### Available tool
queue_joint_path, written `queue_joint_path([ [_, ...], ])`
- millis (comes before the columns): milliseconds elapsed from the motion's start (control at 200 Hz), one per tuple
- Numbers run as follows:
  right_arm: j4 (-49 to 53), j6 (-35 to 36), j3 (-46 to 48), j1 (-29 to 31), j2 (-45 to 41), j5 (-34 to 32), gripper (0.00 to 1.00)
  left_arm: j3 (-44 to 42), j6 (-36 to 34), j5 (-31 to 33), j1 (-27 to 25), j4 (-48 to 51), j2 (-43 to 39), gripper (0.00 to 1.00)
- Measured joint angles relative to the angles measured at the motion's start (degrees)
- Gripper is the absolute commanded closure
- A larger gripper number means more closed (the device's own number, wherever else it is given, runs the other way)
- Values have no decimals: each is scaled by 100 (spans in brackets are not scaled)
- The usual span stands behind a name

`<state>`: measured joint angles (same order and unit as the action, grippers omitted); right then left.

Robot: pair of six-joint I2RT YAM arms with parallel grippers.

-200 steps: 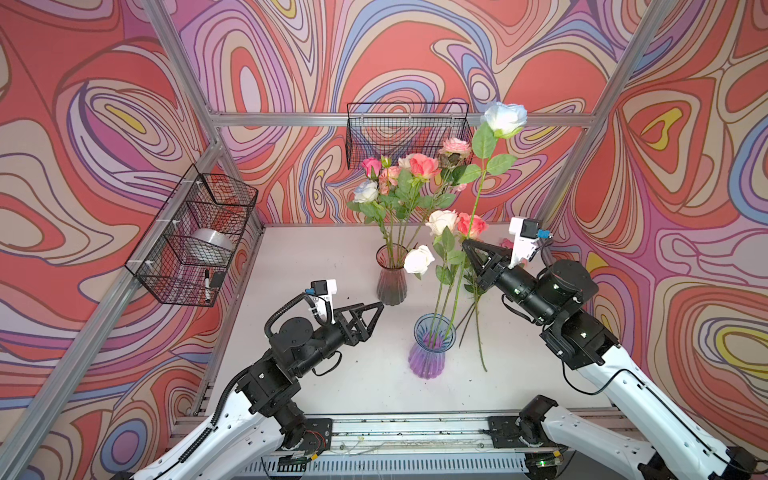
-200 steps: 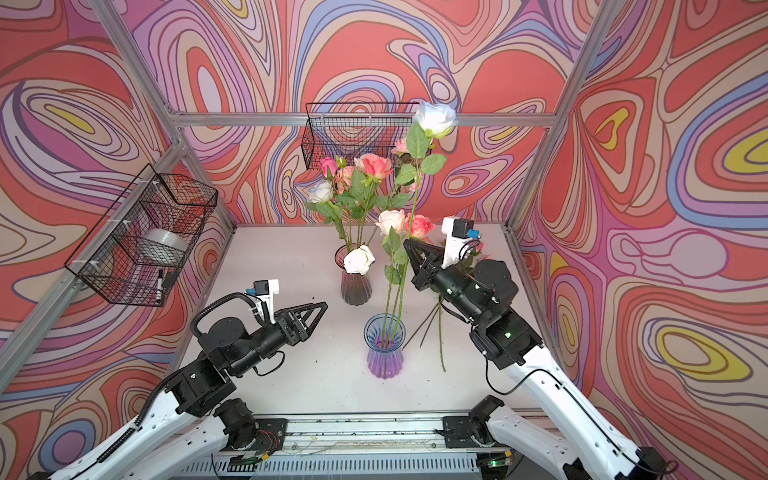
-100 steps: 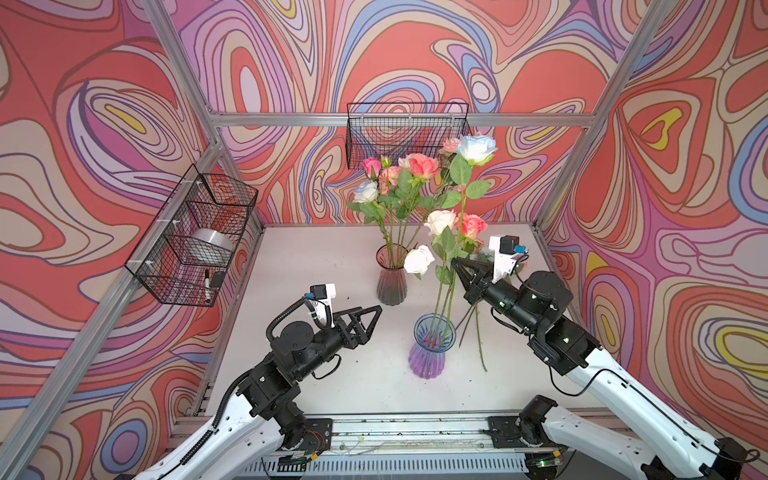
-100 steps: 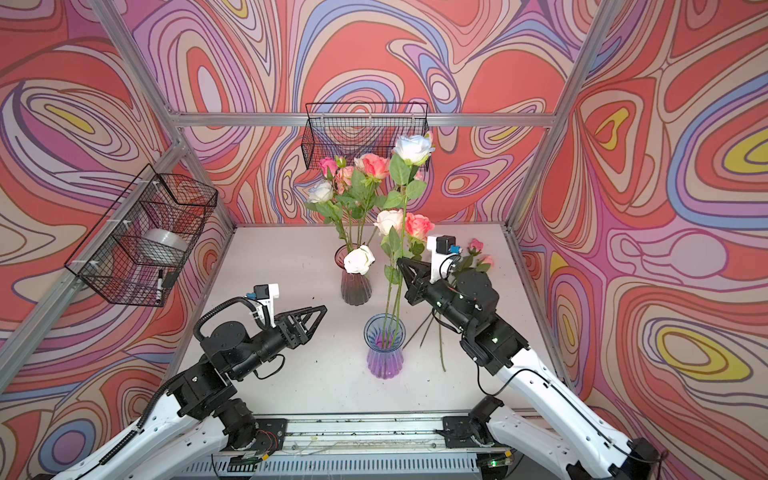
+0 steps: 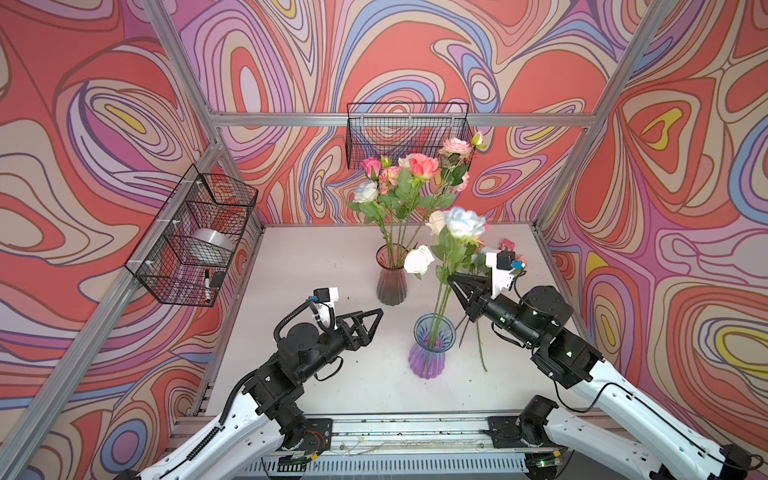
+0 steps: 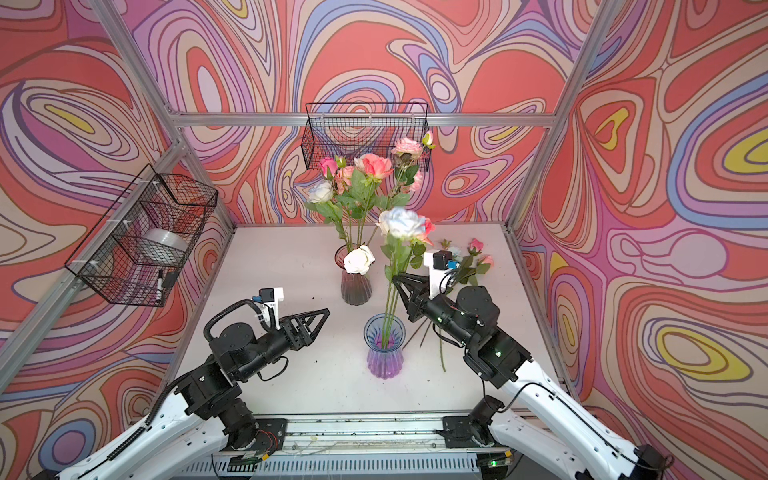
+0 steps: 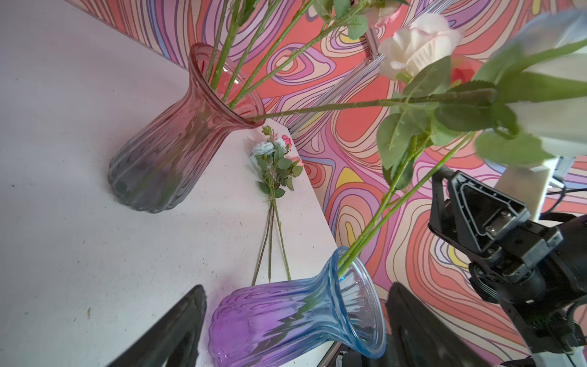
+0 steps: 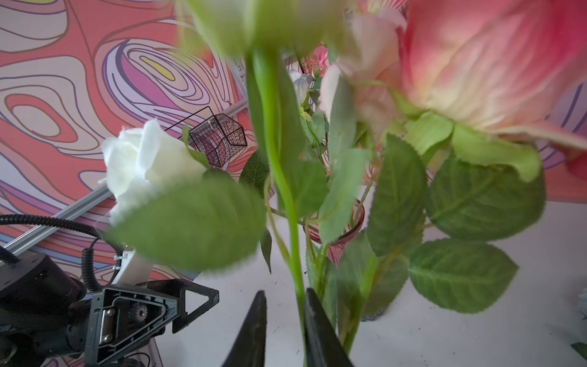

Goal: Arrange the flowers into the vase
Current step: 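Lower the white rose stem into the purple-blue vase with the right gripper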

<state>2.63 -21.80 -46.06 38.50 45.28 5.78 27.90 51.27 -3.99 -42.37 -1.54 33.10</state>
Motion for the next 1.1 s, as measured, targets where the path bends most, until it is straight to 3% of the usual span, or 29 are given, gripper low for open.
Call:
queue_joint_path([
  [551,621,-24,144,24,-481,-229,79,-33,146,-4,0,-122,166,11],
  [891,1401,-245,234,26,-616,-1344,80,-70,153,-39,0,-258,258,12],
  [1096,1685,-417,225,28,-474,-2350,80,-177,197,-42,2,-258,66,12],
])
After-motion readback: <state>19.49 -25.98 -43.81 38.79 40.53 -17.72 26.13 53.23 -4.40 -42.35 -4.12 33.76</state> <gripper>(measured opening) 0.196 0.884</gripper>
